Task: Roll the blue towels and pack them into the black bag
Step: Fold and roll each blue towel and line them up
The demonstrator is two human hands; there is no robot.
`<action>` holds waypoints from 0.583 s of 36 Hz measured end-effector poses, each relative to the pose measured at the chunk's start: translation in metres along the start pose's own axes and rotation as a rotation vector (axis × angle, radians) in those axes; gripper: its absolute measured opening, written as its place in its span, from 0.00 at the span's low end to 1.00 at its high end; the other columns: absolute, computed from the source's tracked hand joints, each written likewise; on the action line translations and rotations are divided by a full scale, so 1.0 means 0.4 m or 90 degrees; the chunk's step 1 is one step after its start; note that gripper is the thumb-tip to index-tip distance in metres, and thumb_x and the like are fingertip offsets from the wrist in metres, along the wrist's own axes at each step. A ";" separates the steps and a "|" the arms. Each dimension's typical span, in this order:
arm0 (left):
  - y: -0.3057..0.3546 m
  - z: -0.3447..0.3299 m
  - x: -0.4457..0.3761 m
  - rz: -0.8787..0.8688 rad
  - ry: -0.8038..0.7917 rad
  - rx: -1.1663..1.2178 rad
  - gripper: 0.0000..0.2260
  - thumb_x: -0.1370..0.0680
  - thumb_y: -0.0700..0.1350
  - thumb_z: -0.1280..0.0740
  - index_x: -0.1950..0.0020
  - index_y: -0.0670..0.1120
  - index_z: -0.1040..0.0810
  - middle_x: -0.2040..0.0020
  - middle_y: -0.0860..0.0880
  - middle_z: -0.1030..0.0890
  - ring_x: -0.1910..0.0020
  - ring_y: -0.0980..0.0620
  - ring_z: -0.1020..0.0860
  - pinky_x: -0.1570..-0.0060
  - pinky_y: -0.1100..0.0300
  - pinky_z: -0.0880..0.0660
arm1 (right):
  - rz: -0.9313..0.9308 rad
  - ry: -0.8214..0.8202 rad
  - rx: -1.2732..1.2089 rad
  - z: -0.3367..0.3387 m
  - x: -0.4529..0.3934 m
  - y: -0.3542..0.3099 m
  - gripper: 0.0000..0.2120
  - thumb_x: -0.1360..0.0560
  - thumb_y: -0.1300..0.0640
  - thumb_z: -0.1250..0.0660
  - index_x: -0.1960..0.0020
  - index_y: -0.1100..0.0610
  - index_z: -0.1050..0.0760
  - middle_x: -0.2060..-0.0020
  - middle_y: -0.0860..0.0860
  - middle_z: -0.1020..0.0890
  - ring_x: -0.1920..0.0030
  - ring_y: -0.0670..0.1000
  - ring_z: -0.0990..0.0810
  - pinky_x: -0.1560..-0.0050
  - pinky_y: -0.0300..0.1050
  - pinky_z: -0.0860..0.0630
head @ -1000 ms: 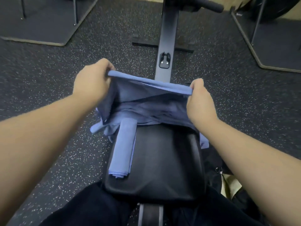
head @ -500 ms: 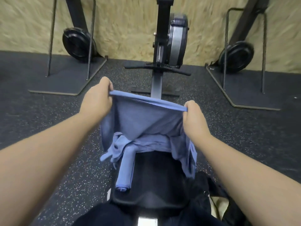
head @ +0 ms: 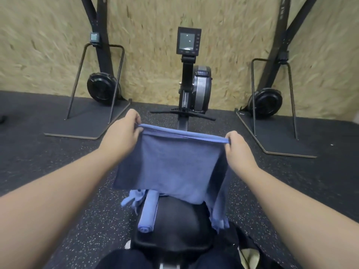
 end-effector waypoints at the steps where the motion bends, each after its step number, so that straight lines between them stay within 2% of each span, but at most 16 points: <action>1: 0.007 0.009 0.009 -0.003 0.002 0.003 0.08 0.22 0.41 0.35 0.52 0.47 0.35 0.58 0.44 0.22 0.60 0.43 0.28 0.61 0.52 0.33 | 0.005 0.005 0.000 0.012 0.008 -0.003 0.05 0.21 0.64 0.46 0.52 0.58 0.33 0.55 0.54 0.27 0.56 0.57 0.27 0.57 0.52 0.31; 6: 0.042 0.043 0.043 -0.021 0.004 0.011 0.07 0.21 0.41 0.35 0.52 0.47 0.34 0.57 0.45 0.23 0.60 0.46 0.29 0.61 0.55 0.37 | 0.045 0.049 -0.014 0.075 0.039 -0.032 0.05 0.22 0.65 0.45 0.53 0.56 0.34 0.55 0.54 0.27 0.55 0.56 0.28 0.58 0.48 0.36; 10: 0.071 0.065 0.067 -0.042 -0.013 0.017 0.05 0.20 0.41 0.37 0.52 0.45 0.33 0.57 0.46 0.24 0.59 0.46 0.29 0.61 0.56 0.40 | 0.054 0.055 0.021 0.120 0.066 -0.056 0.04 0.21 0.60 0.44 0.53 0.58 0.32 0.58 0.53 0.25 0.56 0.56 0.28 0.61 0.48 0.36; 13: 0.093 0.073 0.086 -0.091 -0.064 0.018 0.06 0.21 0.43 0.35 0.55 0.46 0.31 0.58 0.47 0.25 0.58 0.47 0.28 0.61 0.58 0.41 | 0.053 0.042 0.051 0.139 0.093 -0.068 0.07 0.20 0.56 0.44 0.53 0.58 0.30 0.60 0.52 0.24 0.57 0.56 0.28 0.62 0.49 0.35; 16: 0.112 0.082 0.112 -0.132 -0.138 0.011 0.09 0.25 0.47 0.29 0.58 0.50 0.30 0.60 0.50 0.29 0.59 0.50 0.29 0.62 0.61 0.39 | 0.049 0.041 0.050 0.150 0.120 -0.076 0.12 0.19 0.51 0.43 0.56 0.58 0.31 0.62 0.53 0.24 0.58 0.58 0.27 0.61 0.50 0.34; 19: 0.118 0.098 0.137 -0.125 -0.195 0.003 0.11 0.30 0.48 0.24 0.59 0.51 0.26 0.60 0.52 0.32 0.62 0.57 0.31 0.63 0.70 0.38 | 0.032 0.041 0.030 0.163 0.146 -0.074 0.14 0.19 0.50 0.43 0.58 0.57 0.31 0.63 0.53 0.24 0.59 0.57 0.28 0.63 0.49 0.36; 21: 0.113 0.108 0.149 -0.114 -0.209 -0.011 0.10 0.30 0.47 0.24 0.59 0.51 0.25 0.60 0.52 0.33 0.62 0.55 0.31 0.63 0.70 0.38 | 0.025 0.035 0.027 0.173 0.165 -0.070 0.14 0.19 0.50 0.43 0.58 0.58 0.31 0.64 0.52 0.24 0.59 0.56 0.28 0.63 0.49 0.36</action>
Point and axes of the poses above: each hand's wrist, its own x-axis away from the middle knuckle, its own z-axis out of the back of the hand, y = z × x, the point moved 4 cm from there along -x, towards the middle knuckle
